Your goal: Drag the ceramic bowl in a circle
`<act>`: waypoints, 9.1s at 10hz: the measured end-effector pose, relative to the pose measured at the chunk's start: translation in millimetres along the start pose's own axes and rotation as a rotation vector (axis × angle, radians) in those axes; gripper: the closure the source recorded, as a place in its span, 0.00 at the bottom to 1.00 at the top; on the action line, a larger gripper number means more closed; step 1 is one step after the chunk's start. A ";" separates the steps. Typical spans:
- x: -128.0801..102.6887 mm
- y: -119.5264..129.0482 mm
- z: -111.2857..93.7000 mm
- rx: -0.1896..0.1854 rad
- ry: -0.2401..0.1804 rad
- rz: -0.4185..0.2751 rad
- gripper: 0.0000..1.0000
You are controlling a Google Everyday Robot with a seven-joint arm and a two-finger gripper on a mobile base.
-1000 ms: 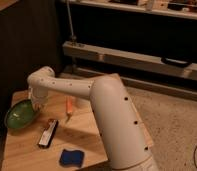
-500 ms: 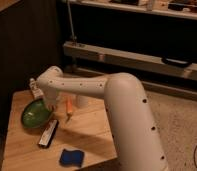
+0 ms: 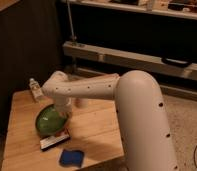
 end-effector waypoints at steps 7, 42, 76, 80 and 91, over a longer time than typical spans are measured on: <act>-102.1 -111.0 14.8 -0.071 -0.044 -0.344 1.00; -63.8 -185.7 -35.0 0.211 0.008 -0.380 1.00; 96.6 -100.8 -59.3 0.376 -0.022 -0.154 1.00; 85.2 -26.0 -34.6 0.285 -0.042 -0.007 1.00; -59.9 -31.8 -7.4 0.005 -0.083 -0.208 1.00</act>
